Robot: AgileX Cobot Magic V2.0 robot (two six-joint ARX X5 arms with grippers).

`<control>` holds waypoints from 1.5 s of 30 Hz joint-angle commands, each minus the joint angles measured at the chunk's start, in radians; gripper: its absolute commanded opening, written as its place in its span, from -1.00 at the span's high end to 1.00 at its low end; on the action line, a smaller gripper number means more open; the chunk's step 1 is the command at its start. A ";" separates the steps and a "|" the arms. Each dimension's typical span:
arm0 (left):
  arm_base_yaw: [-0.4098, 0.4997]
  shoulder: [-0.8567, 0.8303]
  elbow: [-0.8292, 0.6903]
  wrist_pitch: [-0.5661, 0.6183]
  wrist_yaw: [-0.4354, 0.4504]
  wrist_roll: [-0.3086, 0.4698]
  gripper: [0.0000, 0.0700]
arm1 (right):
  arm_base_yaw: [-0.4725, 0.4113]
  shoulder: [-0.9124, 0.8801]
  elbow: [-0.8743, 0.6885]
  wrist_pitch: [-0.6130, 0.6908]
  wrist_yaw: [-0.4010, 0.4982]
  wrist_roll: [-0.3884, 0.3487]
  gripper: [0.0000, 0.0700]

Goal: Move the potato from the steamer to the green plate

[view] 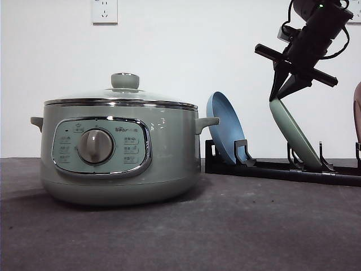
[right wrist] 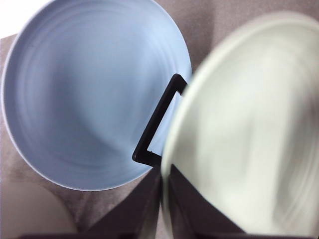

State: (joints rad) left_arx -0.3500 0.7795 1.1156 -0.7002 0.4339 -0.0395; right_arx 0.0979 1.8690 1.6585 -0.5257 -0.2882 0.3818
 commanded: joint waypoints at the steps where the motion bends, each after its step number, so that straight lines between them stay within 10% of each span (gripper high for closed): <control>1: -0.005 0.006 0.022 0.007 0.005 0.002 -0.80 | -0.006 0.020 0.026 0.014 -0.006 0.036 1.00; 16: -0.005 0.005 0.022 -0.019 0.005 0.002 -0.80 | -0.031 -0.268 0.026 0.043 -0.180 0.052 1.00; 25: -0.005 0.005 0.022 -0.019 0.005 0.002 -0.80 | 0.010 -0.525 0.025 -0.199 -0.207 -0.169 1.00; 45: -0.005 0.005 0.022 -0.019 0.005 0.002 -0.80 | 0.498 -0.855 -0.164 -0.561 0.218 -0.298 1.00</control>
State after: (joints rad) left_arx -0.3500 0.7795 1.1156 -0.7292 0.4339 -0.0395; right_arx 0.5756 1.0121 1.4986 -1.0957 -0.0847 0.0857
